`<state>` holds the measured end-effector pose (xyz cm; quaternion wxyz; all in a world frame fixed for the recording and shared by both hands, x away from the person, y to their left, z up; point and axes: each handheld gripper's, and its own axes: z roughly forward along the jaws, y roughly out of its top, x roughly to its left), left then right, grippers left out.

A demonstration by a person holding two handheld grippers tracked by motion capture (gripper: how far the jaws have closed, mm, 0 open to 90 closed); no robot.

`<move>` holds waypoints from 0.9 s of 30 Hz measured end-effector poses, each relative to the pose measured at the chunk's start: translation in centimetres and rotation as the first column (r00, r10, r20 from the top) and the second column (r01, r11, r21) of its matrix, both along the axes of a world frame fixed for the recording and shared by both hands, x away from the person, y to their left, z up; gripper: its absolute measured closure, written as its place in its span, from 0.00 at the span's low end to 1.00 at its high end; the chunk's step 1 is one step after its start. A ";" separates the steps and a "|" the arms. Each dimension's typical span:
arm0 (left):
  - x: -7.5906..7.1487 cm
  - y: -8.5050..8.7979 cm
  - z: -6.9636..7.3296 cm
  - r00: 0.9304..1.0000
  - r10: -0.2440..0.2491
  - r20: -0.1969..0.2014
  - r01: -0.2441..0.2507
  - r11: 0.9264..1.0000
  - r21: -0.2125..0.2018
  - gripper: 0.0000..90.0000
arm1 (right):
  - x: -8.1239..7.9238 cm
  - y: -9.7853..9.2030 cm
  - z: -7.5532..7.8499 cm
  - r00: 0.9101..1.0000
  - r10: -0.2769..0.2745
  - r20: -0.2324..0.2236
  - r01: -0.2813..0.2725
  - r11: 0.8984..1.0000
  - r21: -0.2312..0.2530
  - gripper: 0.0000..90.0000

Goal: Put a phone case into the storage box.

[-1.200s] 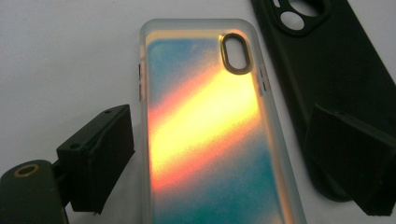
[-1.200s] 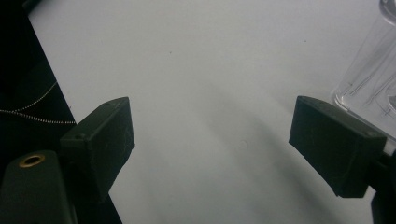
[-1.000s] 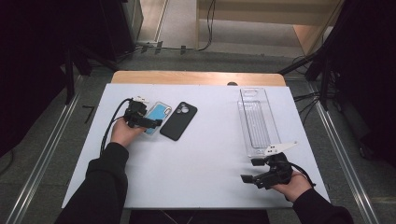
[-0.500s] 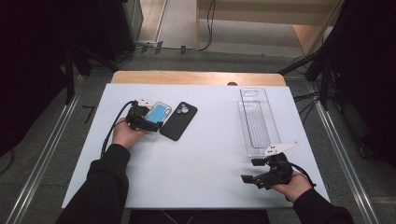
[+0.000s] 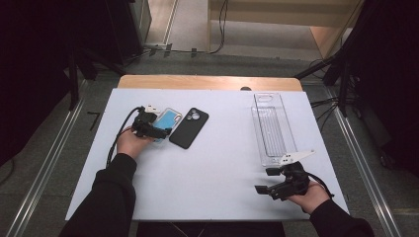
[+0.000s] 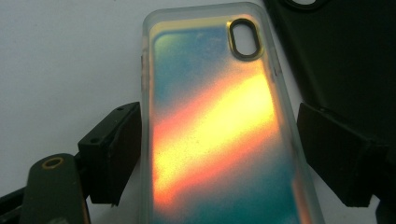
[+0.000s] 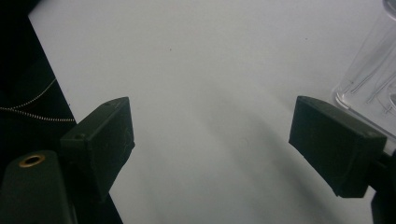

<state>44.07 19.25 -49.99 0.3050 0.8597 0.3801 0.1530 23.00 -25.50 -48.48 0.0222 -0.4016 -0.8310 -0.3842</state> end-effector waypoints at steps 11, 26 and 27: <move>-0.2 1.1 2.4 0.999 0.039 -0.030 -0.041 0.995 -0.086 0.19 | 0.0 0.0 0.0 1.000 0.005 0.000 -0.005 1.000 0.001 0.13; -2.0 0.7 5.8 0.997 0.006 -0.075 -0.018 0.985 -0.169 0.19 | 0.0 0.0 0.1 1.000 0.001 0.006 -0.001 1.000 0.003 0.13; -2.1 0.6 5.9 0.997 0.001 -0.083 -0.015 0.984 -0.175 0.19 | 0.1 0.0 0.1 1.000 0.002 0.005 -0.002 1.000 0.000 0.14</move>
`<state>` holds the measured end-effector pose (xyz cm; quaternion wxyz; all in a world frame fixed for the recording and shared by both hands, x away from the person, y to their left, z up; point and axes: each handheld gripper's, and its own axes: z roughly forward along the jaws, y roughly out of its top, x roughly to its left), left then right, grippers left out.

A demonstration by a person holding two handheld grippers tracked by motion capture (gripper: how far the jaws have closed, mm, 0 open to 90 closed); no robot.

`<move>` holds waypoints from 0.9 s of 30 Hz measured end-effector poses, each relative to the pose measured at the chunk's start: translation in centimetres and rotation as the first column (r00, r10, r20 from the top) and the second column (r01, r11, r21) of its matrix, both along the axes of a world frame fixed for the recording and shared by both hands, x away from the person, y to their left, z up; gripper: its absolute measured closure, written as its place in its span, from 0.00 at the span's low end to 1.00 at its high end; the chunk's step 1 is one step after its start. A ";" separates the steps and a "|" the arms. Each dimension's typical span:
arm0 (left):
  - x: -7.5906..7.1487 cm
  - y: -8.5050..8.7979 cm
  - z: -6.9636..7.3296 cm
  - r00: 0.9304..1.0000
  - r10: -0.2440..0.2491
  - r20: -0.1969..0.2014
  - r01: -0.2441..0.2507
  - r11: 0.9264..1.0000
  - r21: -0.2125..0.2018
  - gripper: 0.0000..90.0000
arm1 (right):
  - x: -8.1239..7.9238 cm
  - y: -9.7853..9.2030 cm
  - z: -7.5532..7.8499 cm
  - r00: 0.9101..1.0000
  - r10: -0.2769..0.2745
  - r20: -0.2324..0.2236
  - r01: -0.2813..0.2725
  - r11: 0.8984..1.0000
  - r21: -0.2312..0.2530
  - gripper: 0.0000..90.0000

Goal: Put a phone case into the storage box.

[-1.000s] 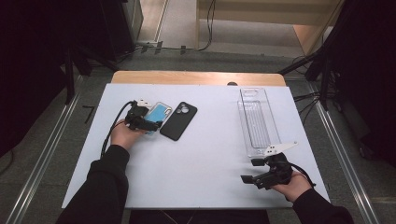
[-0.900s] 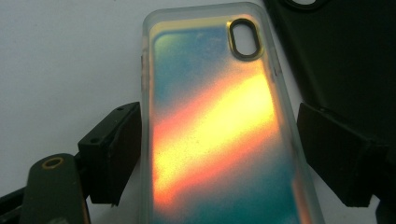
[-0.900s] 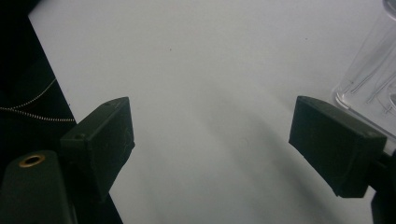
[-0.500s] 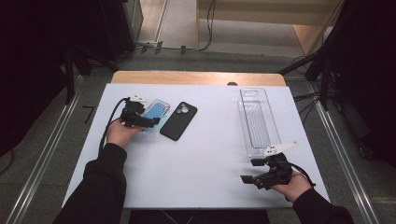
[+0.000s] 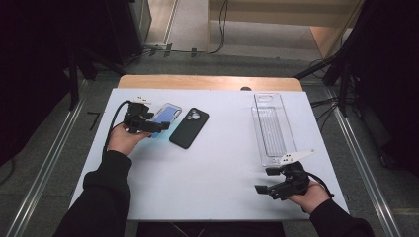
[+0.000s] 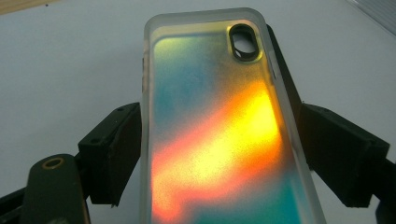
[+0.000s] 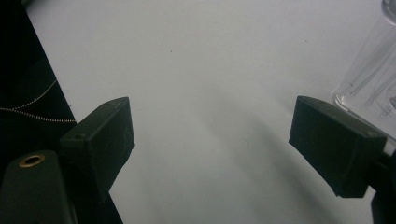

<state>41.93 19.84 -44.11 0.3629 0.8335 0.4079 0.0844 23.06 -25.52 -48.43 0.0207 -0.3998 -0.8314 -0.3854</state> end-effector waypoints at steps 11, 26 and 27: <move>-1.7 -1.5 0.7 0.998 -0.034 -0.046 0.033 0.999 -0.026 0.19 | 0.0 0.1 0.2 1.000 0.003 0.012 -0.003 1.000 0.008 0.13; -5.2 -3.3 0.8 0.993 -0.085 -0.080 0.079 0.994 -0.075 0.19 | 0.4 0.6 0.9 0.999 -0.004 0.038 0.003 1.000 0.025 0.14; -5.4 -3.4 0.7 0.993 -0.086 -0.082 0.080 0.994 -0.076 0.19 | 0.5 0.6 1.0 0.999 -0.008 0.036 0.007 1.000 0.030 0.14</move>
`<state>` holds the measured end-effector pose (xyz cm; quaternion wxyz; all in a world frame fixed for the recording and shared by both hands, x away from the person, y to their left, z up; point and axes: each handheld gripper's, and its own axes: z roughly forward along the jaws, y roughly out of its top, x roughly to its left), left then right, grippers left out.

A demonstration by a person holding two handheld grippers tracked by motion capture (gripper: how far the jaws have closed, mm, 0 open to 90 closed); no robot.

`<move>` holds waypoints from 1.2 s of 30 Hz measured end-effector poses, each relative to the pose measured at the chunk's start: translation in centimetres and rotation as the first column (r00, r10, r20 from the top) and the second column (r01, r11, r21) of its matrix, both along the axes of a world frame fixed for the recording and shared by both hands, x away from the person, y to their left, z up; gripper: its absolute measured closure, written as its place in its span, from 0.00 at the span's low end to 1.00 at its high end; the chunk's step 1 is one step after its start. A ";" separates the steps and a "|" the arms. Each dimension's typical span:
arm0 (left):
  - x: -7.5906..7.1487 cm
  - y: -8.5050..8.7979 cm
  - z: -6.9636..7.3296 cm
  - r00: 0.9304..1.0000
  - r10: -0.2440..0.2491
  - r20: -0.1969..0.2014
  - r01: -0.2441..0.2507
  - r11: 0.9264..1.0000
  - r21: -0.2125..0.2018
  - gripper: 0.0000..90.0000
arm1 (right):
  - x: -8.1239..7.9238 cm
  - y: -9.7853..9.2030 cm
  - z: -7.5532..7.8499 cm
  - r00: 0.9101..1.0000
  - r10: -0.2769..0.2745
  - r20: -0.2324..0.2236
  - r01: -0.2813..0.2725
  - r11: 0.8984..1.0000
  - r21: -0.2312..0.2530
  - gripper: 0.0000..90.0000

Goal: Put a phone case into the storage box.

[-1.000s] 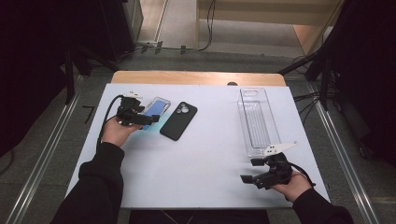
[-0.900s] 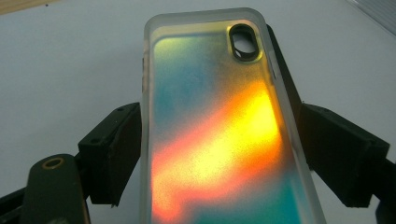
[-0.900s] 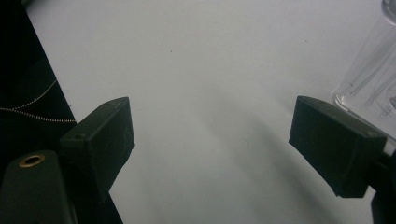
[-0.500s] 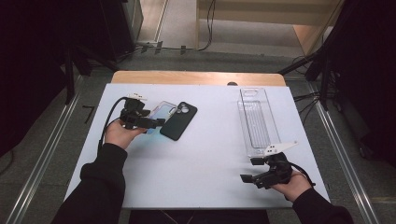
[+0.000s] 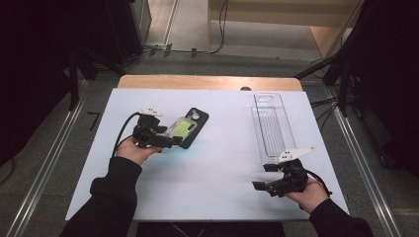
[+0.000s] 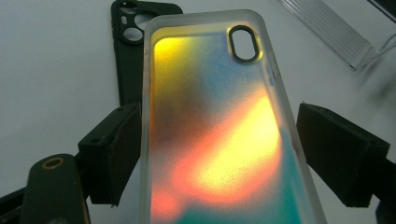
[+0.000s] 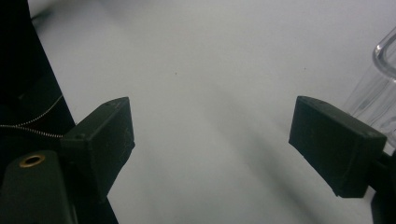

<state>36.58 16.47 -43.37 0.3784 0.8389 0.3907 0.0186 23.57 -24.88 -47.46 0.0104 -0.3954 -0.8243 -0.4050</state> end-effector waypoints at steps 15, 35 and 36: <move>-2.7 -1.0 -0.6 0.999 0.033 -0.011 -0.033 0.998 -0.054 0.19 | 0.3 1.7 1.5 0.999 -0.049 0.009 0.048 0.998 0.045 0.14; -6.2 -3.5 -1.5 0.974 0.121 0.190 -0.102 0.989 -0.108 0.19 | 1.4 3.9 3.1 0.995 -0.096 0.001 0.096 0.992 0.083 0.14; -6.4 -3.7 -1.6 0.972 0.122 0.199 -0.101 0.988 -0.114 0.19 | 1.4 4.0 3.2 0.995 -0.099 0.001 0.099 0.992 0.084 0.14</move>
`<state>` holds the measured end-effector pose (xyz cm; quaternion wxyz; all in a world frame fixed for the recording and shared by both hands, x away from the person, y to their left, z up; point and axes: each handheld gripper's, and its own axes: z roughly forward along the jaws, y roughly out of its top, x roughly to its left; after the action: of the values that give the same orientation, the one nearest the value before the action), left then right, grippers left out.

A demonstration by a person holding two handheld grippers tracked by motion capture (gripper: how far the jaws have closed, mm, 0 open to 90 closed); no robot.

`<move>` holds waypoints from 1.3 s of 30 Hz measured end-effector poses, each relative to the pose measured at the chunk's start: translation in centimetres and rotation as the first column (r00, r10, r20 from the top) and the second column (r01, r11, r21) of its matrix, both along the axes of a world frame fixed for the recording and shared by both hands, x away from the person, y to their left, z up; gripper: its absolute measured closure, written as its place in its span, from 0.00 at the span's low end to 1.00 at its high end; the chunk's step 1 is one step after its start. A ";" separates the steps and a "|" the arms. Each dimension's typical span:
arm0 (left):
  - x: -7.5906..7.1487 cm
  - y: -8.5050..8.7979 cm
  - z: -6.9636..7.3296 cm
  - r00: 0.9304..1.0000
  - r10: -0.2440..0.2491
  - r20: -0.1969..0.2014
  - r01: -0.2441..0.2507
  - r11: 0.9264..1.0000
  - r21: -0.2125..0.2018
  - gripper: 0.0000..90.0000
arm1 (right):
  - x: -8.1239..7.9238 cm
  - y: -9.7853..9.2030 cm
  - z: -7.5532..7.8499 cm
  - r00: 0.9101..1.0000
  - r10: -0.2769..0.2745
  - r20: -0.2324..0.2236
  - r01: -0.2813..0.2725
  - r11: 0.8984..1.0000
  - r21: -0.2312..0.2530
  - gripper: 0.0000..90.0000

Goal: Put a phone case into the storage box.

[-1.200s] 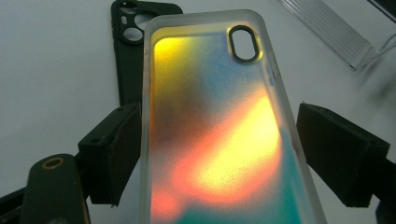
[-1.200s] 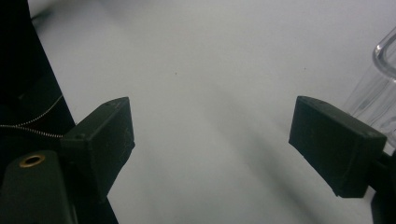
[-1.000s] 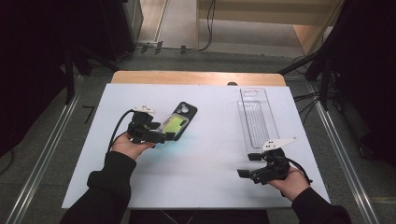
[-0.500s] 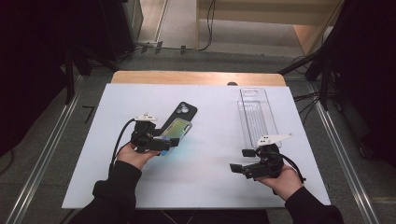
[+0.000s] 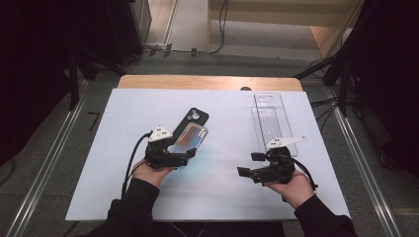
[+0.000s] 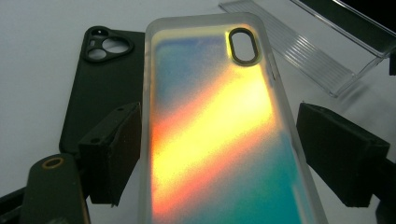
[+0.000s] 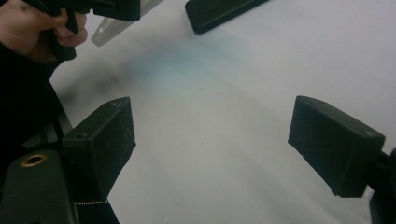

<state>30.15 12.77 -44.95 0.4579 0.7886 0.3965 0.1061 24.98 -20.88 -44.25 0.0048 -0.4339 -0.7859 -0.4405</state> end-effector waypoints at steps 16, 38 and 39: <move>-2.3 -1.9 -1.2 0.993 0.020 0.120 -0.014 0.998 -0.054 0.19 | 1.8 1.7 1.6 0.999 -0.042 0.013 0.042 0.998 0.038 0.14; -4.0 -2.6 -1.8 0.971 0.064 0.231 -0.034 0.991 -0.131 0.19 | 4.4 3.6 3.0 0.997 -0.072 0.011 0.070 0.993 0.097 0.15; -4.0 -2.6 -1.8 0.968 0.066 0.241 -0.034 0.990 -0.135 0.19 | 4.6 3.6 3.0 0.997 -0.071 0.014 0.069 0.993 0.100 0.15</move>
<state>26.13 10.19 -46.77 0.5506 0.7280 0.3628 0.1879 29.56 -17.24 -41.27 0.0039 -0.4564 -0.7474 -0.4827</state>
